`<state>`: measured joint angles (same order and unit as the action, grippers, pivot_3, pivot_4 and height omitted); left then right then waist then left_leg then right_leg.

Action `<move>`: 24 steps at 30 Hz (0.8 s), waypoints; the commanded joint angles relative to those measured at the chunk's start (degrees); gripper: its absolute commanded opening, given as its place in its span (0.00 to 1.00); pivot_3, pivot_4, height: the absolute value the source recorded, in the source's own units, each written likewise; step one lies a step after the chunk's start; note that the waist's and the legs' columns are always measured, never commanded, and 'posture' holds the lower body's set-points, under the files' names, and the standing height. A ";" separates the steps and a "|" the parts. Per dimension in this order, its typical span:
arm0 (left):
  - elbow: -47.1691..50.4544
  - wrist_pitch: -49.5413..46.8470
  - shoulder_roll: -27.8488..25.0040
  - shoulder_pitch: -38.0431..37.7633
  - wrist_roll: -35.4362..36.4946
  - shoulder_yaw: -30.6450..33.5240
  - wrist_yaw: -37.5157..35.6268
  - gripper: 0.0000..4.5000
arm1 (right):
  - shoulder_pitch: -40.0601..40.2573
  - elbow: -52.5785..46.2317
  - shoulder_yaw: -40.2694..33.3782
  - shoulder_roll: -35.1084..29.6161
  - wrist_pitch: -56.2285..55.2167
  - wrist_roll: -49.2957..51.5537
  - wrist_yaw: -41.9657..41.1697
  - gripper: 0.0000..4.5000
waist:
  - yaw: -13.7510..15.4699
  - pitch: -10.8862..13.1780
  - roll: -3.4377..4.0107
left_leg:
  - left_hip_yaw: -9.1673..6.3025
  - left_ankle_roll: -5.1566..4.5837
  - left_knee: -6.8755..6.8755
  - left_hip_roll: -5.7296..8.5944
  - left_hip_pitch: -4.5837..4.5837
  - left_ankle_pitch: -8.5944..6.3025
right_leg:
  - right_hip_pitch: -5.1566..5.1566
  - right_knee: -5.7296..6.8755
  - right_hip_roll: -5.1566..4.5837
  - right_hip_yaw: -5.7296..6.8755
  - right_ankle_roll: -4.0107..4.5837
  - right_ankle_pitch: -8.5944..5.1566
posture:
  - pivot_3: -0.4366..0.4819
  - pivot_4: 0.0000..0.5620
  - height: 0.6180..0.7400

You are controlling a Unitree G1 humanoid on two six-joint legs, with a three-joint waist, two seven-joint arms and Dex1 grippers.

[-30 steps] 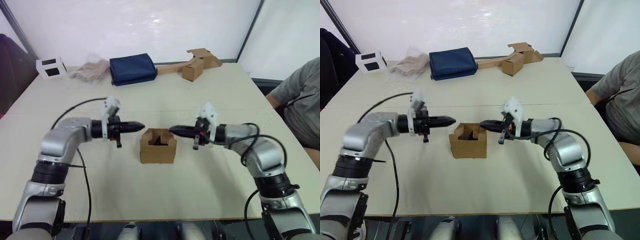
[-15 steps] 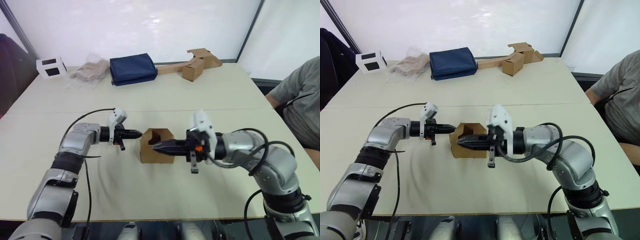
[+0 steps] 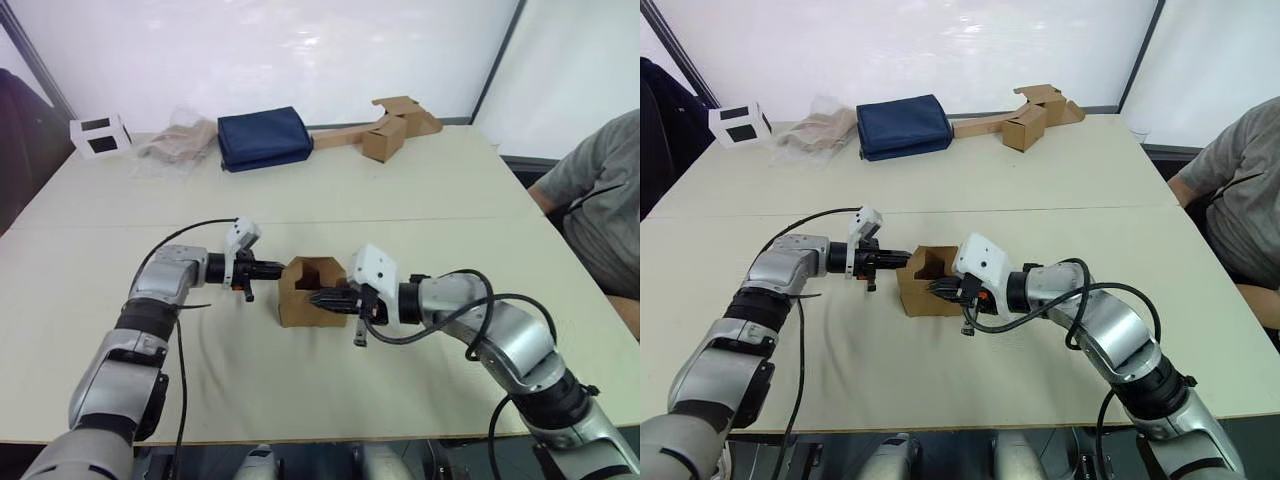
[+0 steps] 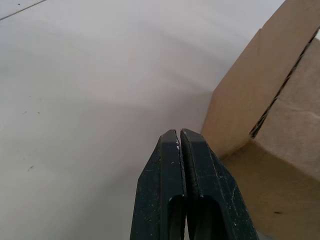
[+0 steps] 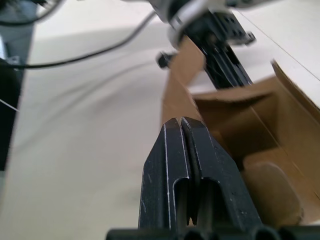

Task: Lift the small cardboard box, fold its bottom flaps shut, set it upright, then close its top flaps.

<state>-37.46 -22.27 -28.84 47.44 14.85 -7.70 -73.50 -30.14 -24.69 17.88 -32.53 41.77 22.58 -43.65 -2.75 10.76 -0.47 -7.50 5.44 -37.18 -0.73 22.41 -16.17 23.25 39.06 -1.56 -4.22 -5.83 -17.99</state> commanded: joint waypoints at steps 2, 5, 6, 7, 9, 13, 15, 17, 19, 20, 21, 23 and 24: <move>3.53 -1.27 -0.38 -0.94 0.88 1.76 0.21 0.02 | -0.64 1.16 0.22 1.59 -2.08 -1.30 -0.36 0.00 | 0.02 0.00 0.00 | 0.00 0.00 0.00 0.00 0.00 0.00 | 0.00 0.00 0.00 0.00 0.00 0.00 | 0.48 0.27 1.00; 4.23 -1.58 -0.37 -1.36 0.84 1.90 0.54 0.02 | -0.40 2.26 0.36 2.46 -2.42 -1.96 -0.39 0.00 | -0.01 0.00 0.00 | -0.01 0.01 0.00 0.00 0.00 0.00 | 0.00 0.00 0.00 0.00 0.00 0.00 | 0.48 0.27 1.00; 4.40 -1.68 -0.42 -1.48 0.86 1.96 0.61 0.02 | -0.34 2.56 0.44 2.71 -2.47 -2.25 -0.35 0.00 | -0.01 0.00 0.00 | -0.01 0.01 0.00 0.00 0.00 0.00 | 0.00 0.01 0.00 0.00 0.00 0.00 | 0.48 0.27 1.00; 4.53 -1.77 -0.44 -1.54 0.91 2.05 0.70 0.02 | -0.25 2.75 0.43 2.95 -2.14 -2.25 -0.28 0.00 | 0.00 0.00 0.00 | -0.01 0.01 0.00 0.00 0.00 0.00 | 0.00 0.01 0.00 0.00 0.00 0.00 | 0.48 0.27 1.00; 5.14 -2.29 -0.51 -1.57 1.12 2.19 0.90 0.02 | 0.14 2.61 0.30 3.60 -1.87 -1.95 -0.26 0.00 | 0.04 0.00 0.00 | -0.02 0.01 0.00 0.00 0.00 0.00 | 0.00 0.01 0.00 0.00 0.00 0.00 | 0.48 0.27 1.00; 6.01 -2.94 -0.41 -1.46 1.21 2.34 1.50 0.02 | 0.16 0.16 -2.71 4.74 -0.75 1.84 -1.17 0.00 | 0.02 0.00 0.00 | -0.02 0.01 0.00 0.00 0.00 0.00 | 0.00 0.01 0.00 0.00 0.00 0.00 | 0.48 0.27 1.00; 6.24 -3.14 -0.24 -1.19 1.21 2.37 1.84 0.02 | -0.07 -1.47 -4.82 4.72 0.34 4.49 -1.97 0.00 | 0.04 0.00 0.00 | -0.02 0.01 0.00 0.00 0.00 0.00 | 0.00 0.01 0.00 0.01 0.00 0.00 | 0.48 0.27 1.00; 6.24 -3.30 0.03 -0.71 1.30 2.48 2.14 0.02 | -0.31 -2.08 -5.59 4.19 0.77 5.19 -2.32 0.00 | 0.06 0.00 0.00 | -0.03 0.01 0.00 0.00 0.00 0.00 | -0.02 0.00 -0.01 0.01 0.00 0.00 | 0.48 0.27 1.00; 6.36 -3.40 0.20 -0.47 1.44 2.60 2.31 0.02 | -0.44 -2.17 -5.61 3.79 0.71 4.86 -2.31 0.00 | 0.06 0.00 0.00 | -0.04 0.00 0.00 0.00 0.00 0.00 | -0.02 0.00 0.00 0.01 0.00 0.00 | 0.48 0.27 1.00; 6.57 -3.60 0.27 -0.44 1.62 2.63 2.25 0.02 | -0.60 -1.83 -5.40 3.58 0.50 4.32 -2.26 0.00 | 0.05 0.00 0.00 | -0.04 0.00 0.00 0.00 0.00 0.00 | -0.02 0.01 0.00 0.02 0.00 0.00 | 0.48 0.27 1.00; 6.90 -3.77 0.31 -0.53 1.79 2.61 2.15 0.02 | -0.72 -1.29 -5.01 3.41 0.23 3.61 -2.20 0.00 | 0.04 0.00 0.00 | -0.04 0.00 0.00 0.00 0.00 0.00 | -0.02 0.01 0.00 0.02 0.00 0.00 | 0.48 0.27 1.00; 7.56 -4.14 0.41 -0.72 2.14 2.54 2.05 0.02 | -0.83 0.24 -3.52 2.88 -0.65 1.62 -2.34 0.00 | 0.03 0.00 0.00 | -0.04 0.00 0.00 0.00 0.00 0.00 | -0.02 0.01 0.00 0.02 0.00 0.00 | 0.48 0.27 1.00; 7.95 -4.34 0.48 -0.86 2.27 2.50 2.07 0.02 | -0.81 1.25 -2.54 2.71 -1.44 0.44 -2.59 0.00 | 0.03 0.00 0.00 | -0.04 0.00 0.00 0.00 0.00 0.00 | -0.01 0.01 0.00 0.02 0.00 0.00 | 0.48 0.27 1.00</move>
<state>-31.78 -26.16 -28.45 45.52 15.76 -6.98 -71.08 -30.03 -23.72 14.41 -29.60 42.10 24.53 -45.84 -2.72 10.76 -0.48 -7.53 5.44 -37.18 -0.73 22.40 -16.17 23.23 39.07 -1.56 -4.20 -5.83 -17.99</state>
